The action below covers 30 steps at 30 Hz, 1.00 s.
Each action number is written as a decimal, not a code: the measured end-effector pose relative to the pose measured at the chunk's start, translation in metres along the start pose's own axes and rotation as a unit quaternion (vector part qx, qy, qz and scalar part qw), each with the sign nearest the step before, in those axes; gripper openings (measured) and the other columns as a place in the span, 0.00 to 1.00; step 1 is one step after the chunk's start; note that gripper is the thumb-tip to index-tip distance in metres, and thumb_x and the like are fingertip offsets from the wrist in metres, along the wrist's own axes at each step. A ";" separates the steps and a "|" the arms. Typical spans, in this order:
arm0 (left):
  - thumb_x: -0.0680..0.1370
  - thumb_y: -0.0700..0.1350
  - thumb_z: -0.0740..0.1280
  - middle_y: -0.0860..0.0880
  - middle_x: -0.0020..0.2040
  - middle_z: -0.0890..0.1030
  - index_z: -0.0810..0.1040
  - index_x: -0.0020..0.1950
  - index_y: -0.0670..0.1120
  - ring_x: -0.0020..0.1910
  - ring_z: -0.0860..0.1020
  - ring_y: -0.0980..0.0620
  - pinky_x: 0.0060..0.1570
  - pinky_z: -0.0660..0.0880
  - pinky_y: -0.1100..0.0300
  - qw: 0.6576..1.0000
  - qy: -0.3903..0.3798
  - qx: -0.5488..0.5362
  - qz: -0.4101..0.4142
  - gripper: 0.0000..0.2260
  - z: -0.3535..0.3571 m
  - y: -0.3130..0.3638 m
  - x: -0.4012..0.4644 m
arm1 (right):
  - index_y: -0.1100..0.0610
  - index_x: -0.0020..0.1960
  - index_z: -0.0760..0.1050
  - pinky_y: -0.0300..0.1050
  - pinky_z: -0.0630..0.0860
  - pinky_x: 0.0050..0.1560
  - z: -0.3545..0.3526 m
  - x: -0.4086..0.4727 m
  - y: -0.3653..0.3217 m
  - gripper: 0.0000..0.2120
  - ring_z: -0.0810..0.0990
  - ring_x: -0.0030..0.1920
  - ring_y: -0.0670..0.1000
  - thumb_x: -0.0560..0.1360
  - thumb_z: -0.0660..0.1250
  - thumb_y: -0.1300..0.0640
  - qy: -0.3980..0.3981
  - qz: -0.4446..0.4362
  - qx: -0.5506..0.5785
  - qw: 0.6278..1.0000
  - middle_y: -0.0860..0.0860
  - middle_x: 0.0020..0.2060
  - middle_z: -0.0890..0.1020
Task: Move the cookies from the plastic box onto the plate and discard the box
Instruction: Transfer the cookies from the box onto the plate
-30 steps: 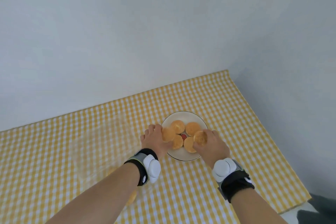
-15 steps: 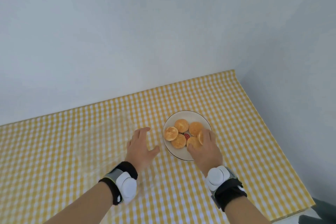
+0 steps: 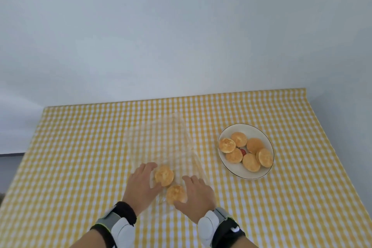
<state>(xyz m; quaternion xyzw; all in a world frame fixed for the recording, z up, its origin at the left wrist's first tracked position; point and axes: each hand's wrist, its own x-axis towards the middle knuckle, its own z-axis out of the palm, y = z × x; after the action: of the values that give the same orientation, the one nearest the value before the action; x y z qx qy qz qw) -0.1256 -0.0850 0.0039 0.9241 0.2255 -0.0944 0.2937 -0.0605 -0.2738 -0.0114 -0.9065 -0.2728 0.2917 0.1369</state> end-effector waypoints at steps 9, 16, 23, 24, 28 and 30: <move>0.73 0.52 0.66 0.56 0.63 0.71 0.68 0.68 0.52 0.61 0.72 0.54 0.58 0.65 0.60 0.999 0.001 0.036 0.024 0.23 0.015 -0.005 -0.011 | 0.53 0.65 0.64 0.51 0.75 0.52 0.021 0.011 -0.033 0.26 0.74 0.55 0.54 0.73 0.65 0.42 -0.031 0.063 -0.066 0.995 0.50 0.58 0.73; 0.74 0.50 0.68 0.52 0.64 0.71 0.68 0.68 0.51 0.62 0.73 0.49 0.61 0.67 0.54 0.996 -0.021 0.081 0.022 0.23 0.026 0.003 0.006 | 0.53 0.64 0.67 0.46 0.76 0.48 0.004 0.001 -0.019 0.27 0.77 0.54 0.51 0.70 0.63 0.39 0.032 0.086 -0.018 0.996 0.48 0.57 0.74; 0.74 0.52 0.66 0.50 0.58 0.75 0.71 0.63 0.48 0.55 0.76 0.48 0.53 0.70 0.55 0.992 0.010 0.123 -0.026 0.19 0.044 0.018 0.019 | 0.49 0.68 0.65 0.43 0.75 0.49 -0.024 -0.031 0.012 0.31 0.77 0.54 0.49 0.69 0.62 0.37 0.134 0.129 0.047 0.981 0.46 0.58 0.73; 0.74 0.53 0.65 0.50 0.59 0.75 0.70 0.64 0.48 0.55 0.76 0.48 0.54 0.71 0.55 0.992 0.010 0.126 -0.030 0.20 0.045 0.019 0.020 | 0.49 0.68 0.65 0.43 0.75 0.50 -0.027 -0.036 0.017 0.31 0.77 0.54 0.49 0.69 0.62 0.36 0.143 0.135 0.057 0.979 0.45 0.59 0.73; 0.74 0.54 0.65 0.49 0.60 0.73 0.68 0.65 0.47 0.55 0.75 0.48 0.54 0.72 0.56 0.991 0.007 0.125 -0.045 0.22 0.051 0.023 0.022 | 0.48 0.68 0.67 0.43 0.75 0.54 -0.036 -0.054 0.039 0.32 0.77 0.55 0.48 0.68 0.61 0.34 0.185 0.151 0.079 0.968 0.43 0.57 0.75; 0.71 0.56 0.66 0.49 0.58 0.73 0.68 0.62 0.47 0.54 0.74 0.48 0.53 0.72 0.54 0.991 0.007 0.114 -0.063 0.23 0.053 0.027 0.023 | 0.48 0.66 0.68 0.44 0.76 0.54 -0.043 -0.061 0.051 0.32 0.77 0.54 0.47 0.68 0.63 0.34 0.209 0.161 0.091 0.960 0.43 0.56 0.76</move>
<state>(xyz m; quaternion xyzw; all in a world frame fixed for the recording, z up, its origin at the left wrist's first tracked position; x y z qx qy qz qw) -0.0953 -0.1271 -0.0323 0.9360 0.2733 -0.1316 0.1786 -0.0553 -0.3537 0.0295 -0.9629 -0.0609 0.1373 0.2244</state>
